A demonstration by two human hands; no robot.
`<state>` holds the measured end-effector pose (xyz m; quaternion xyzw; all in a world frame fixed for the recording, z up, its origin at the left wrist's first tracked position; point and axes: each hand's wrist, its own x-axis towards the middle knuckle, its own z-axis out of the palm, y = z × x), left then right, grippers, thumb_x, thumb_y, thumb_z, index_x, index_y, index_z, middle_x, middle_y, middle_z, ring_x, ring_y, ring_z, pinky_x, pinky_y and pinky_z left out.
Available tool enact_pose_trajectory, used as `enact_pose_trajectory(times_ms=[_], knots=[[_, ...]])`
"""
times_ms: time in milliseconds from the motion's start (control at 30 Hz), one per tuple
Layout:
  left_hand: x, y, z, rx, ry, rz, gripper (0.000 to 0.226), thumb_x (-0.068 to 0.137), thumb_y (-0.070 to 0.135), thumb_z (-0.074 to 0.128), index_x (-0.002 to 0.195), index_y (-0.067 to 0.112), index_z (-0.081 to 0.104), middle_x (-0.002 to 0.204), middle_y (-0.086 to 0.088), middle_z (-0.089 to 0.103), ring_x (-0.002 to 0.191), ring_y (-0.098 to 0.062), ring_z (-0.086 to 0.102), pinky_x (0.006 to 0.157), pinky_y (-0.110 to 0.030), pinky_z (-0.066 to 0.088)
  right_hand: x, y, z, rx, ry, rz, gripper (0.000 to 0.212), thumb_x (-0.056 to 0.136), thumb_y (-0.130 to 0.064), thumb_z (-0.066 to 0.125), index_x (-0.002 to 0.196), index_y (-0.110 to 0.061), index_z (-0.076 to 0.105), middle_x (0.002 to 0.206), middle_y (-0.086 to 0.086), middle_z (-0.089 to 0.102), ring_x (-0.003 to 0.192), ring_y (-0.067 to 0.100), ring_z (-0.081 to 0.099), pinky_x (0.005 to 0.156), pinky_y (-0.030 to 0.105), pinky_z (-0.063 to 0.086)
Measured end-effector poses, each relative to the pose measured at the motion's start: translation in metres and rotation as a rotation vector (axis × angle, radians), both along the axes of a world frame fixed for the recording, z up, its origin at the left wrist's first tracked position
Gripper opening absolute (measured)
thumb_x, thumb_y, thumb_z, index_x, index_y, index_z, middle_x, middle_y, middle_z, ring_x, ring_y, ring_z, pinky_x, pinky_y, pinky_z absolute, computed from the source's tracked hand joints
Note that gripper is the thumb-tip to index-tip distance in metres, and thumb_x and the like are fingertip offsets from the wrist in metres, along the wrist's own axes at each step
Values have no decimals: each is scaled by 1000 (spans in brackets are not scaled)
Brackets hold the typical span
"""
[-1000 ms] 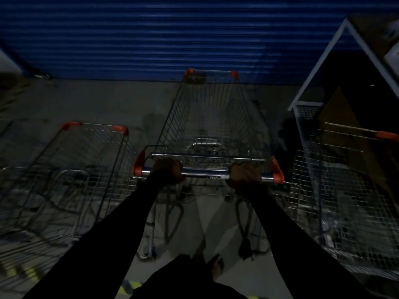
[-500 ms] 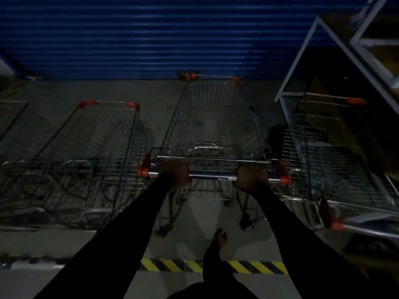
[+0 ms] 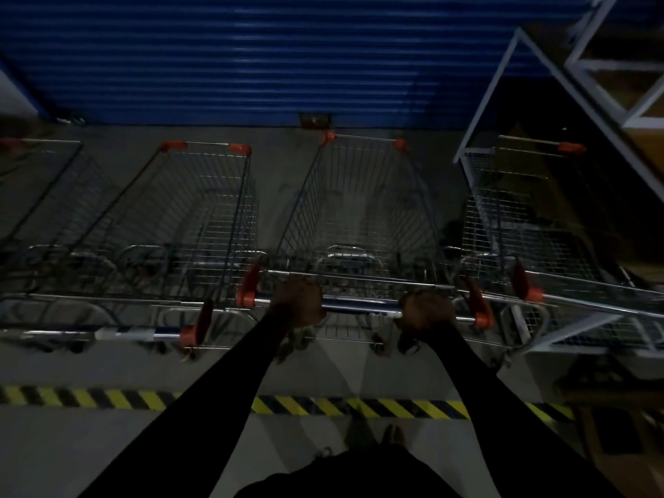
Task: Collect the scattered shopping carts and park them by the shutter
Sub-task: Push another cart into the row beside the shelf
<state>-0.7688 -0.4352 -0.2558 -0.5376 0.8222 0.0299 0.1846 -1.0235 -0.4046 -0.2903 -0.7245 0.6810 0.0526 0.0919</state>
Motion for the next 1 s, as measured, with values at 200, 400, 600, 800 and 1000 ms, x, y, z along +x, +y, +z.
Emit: enact_pose_trajectory(times_ms=[200,400,600,800,1000], knots=[[-2,28,-7,-6,132,72,37,77,42,60,102,16,67,107,-5,69,102,-27,63,86,-36,48,-1,28,1,-183,71,25,38,36,-57,64,42,-22,55,41,-4,49,35,13,51,36,15,37],[-2,46,-9,-10,125,66,35,78,41,60,100,15,68,106,-8,69,101,-27,64,81,-32,48,-9,58,-9,-210,162,91,25,46,-40,69,55,-18,59,50,3,56,48,27,59,46,26,44],[-1,58,-15,-19,113,85,36,80,42,58,103,16,65,109,-6,67,104,-27,62,81,-34,48,-10,68,-6,-111,161,68,26,48,-39,75,60,-19,62,55,3,58,53,29,60,48,31,48],[0,57,-13,5,167,75,34,80,43,59,100,17,67,105,-6,68,101,-25,62,79,-33,48,-9,65,-2,-155,152,87,22,49,-36,72,58,-20,60,53,3,56,49,28,58,46,28,43],[-1,53,-15,-26,180,88,31,78,42,58,92,16,67,96,-6,70,90,-25,65,76,-32,50,-11,52,4,-148,94,106,35,35,-45,80,51,-21,59,47,-1,54,42,22,55,40,22,40]])
